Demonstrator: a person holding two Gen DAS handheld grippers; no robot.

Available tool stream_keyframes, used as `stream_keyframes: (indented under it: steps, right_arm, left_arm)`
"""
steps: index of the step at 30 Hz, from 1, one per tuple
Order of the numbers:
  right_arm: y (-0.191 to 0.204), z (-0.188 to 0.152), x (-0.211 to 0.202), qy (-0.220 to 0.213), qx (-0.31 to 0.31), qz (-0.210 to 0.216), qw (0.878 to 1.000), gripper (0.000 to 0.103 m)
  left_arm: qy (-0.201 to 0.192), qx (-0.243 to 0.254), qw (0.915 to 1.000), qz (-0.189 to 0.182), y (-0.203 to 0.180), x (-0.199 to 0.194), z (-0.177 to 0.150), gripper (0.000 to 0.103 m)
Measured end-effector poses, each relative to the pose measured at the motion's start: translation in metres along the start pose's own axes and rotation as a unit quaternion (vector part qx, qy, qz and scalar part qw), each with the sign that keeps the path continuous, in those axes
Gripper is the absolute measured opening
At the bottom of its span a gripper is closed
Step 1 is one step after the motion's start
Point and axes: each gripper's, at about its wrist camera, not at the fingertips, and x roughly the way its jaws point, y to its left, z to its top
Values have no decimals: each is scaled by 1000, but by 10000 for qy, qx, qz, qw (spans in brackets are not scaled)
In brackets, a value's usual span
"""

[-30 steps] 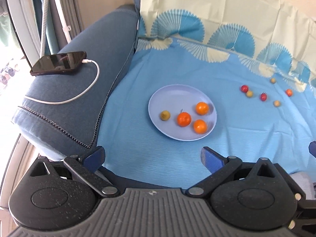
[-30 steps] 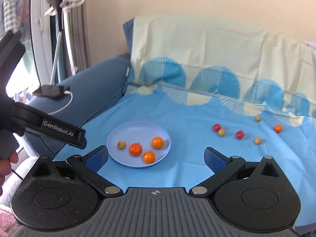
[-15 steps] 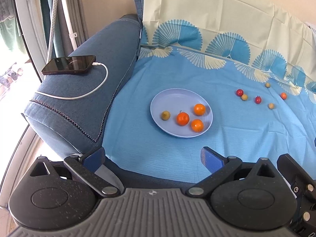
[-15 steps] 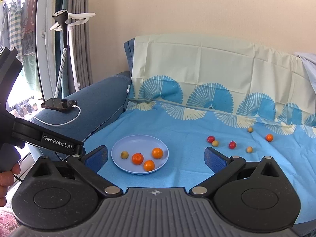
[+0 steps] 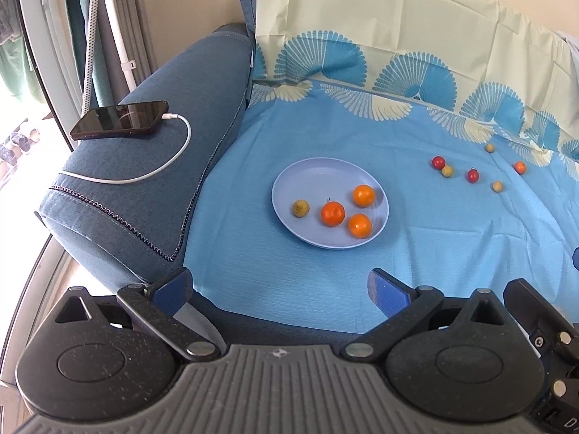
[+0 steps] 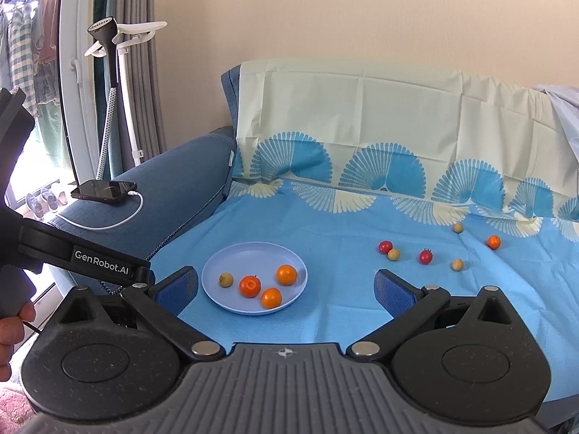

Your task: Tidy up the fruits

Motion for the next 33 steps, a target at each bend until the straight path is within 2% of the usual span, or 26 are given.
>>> stream_keyframes:
  steps: [33]
  right_arm:
    - [-17, -5, 48, 495, 278, -69, 9984, 102]
  left_arm:
    - [432, 156, 9989, 46, -14, 50, 24, 103]
